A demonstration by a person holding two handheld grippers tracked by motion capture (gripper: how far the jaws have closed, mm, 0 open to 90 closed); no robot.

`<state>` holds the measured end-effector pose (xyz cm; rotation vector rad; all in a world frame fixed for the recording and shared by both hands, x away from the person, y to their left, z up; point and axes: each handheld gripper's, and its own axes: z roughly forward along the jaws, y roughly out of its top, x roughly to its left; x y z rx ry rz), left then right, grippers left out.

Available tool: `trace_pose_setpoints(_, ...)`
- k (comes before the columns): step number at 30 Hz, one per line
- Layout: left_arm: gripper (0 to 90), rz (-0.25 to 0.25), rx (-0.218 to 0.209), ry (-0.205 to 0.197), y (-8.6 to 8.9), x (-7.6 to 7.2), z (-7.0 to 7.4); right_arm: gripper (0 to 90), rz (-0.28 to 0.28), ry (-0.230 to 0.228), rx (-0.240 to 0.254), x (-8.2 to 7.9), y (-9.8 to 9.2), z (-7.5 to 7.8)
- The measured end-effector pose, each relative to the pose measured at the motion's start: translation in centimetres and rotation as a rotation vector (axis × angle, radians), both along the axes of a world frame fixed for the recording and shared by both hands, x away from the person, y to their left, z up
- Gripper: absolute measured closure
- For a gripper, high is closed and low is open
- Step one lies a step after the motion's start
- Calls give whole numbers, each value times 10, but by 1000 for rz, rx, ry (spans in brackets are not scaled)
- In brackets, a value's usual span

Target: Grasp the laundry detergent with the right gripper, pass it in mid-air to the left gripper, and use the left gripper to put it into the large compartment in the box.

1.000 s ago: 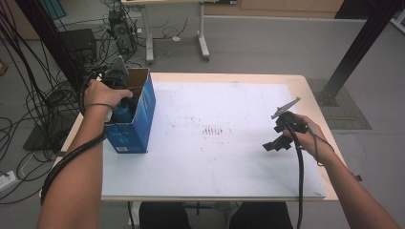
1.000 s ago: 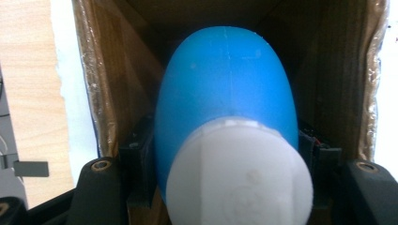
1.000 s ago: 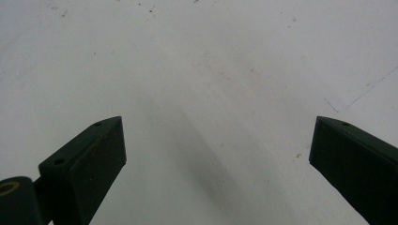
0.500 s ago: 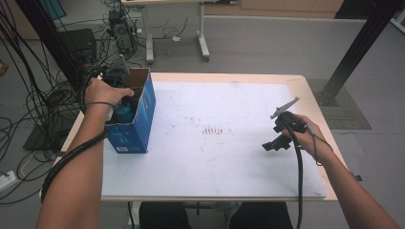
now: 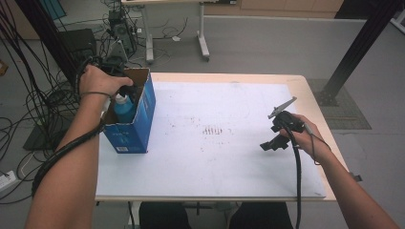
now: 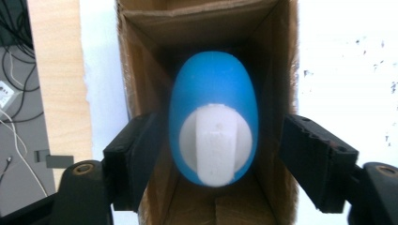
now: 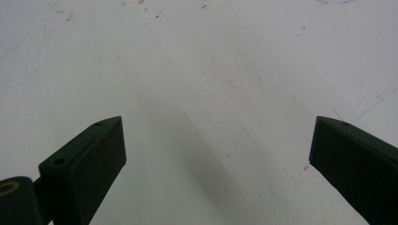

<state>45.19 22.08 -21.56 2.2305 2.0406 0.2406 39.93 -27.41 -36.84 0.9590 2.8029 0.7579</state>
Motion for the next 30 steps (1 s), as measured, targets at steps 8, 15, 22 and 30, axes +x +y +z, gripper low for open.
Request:
trace_pose_setpoints(8,205,2,12,-16,-2,-7,25,38,3,0,-4,0,1,1)
trace_pose_setpoints(15,134,4,-13,-38,-2,-18,47,38,8,-1,-6,0,4,3)
trace_pose_setpoints(22,91,-15,0,-32,-8,-30,69,38,11,-3,-2,-1,5,4)
trace_pose_setpoints(30,48,-60,18,-8,-20,-51,84,37,12,-2,1,-2,7,4)
